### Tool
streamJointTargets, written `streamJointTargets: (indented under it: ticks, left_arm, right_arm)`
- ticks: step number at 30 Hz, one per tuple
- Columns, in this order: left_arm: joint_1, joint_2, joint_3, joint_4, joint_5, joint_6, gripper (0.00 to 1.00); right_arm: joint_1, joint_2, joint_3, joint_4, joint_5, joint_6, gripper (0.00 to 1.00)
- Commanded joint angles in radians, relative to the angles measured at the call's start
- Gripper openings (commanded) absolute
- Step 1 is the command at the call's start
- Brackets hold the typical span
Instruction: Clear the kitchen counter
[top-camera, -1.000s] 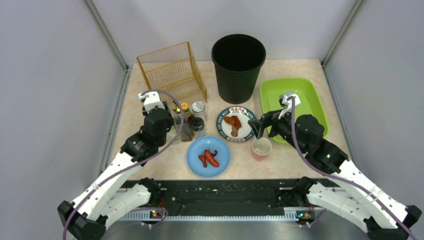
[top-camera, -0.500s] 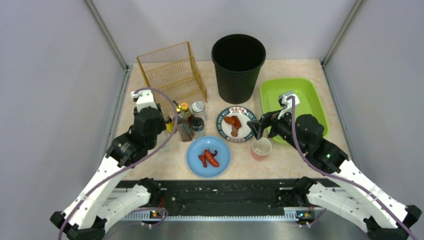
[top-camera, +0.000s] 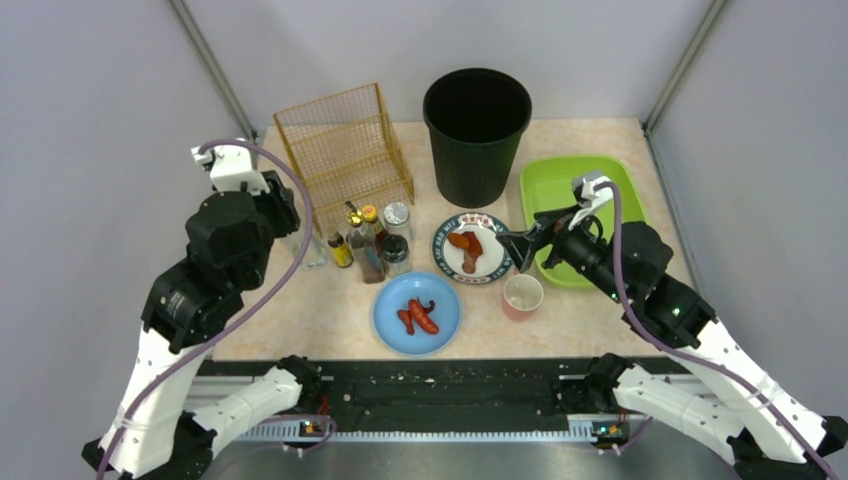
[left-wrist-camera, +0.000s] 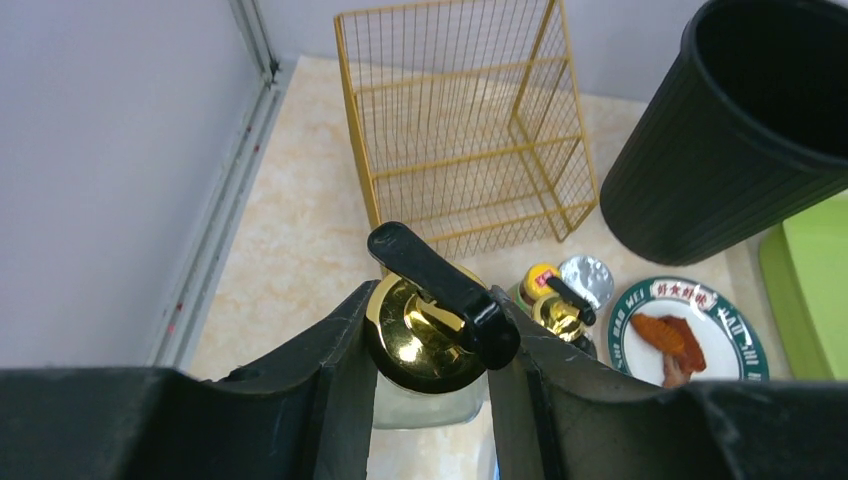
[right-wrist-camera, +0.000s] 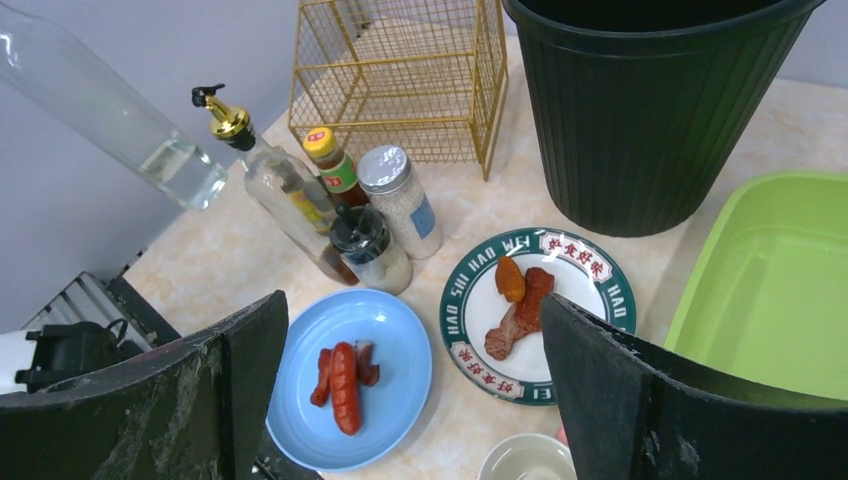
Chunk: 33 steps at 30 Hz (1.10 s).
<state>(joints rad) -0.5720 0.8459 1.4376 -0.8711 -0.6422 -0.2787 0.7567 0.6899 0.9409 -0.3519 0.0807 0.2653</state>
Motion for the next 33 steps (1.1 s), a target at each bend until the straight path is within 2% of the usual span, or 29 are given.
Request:
streamJointTargets:
  ticks: [1, 5, 15, 25, 30, 33]
  left_arm:
    - [-0.003, 0.057, 0.152, 0.094, -0.024, 0.083, 0.0]
    - [-0.004, 0.135, 0.224, 0.161, -0.016, 0.128, 0.0]
    - [-0.002, 0.319, 0.333, 0.369, -0.103, 0.269, 0.0]
    - [0.031, 0.538, 0.55, 0.507, -0.105, 0.404, 0.0]
    - [0.073, 0.645, 0.622, 0.551, -0.066, 0.403, 0.0]
    - [0.126, 0.724, 0.7, 0.53, -0.005, 0.346, 0.0]
  right_arm:
    - [0.002, 0.007, 0.06, 0.009, -0.014, -0.006, 0.94]
    - [0.003, 0.022, 0.065, 0.014, -0.038, -0.008, 0.94]
    - [0.003, 0.028, 0.064, 0.005, -0.065, -0.005, 0.94]
    - [0.003, 0.054, 0.057, 0.012, -0.098, -0.012, 0.94]
    - [0.003, 0.063, 0.049, 0.011, -0.093, -0.024, 0.94]
    - [0.002, 0.069, 0.044, 0.01, -0.084, -0.037, 0.94]
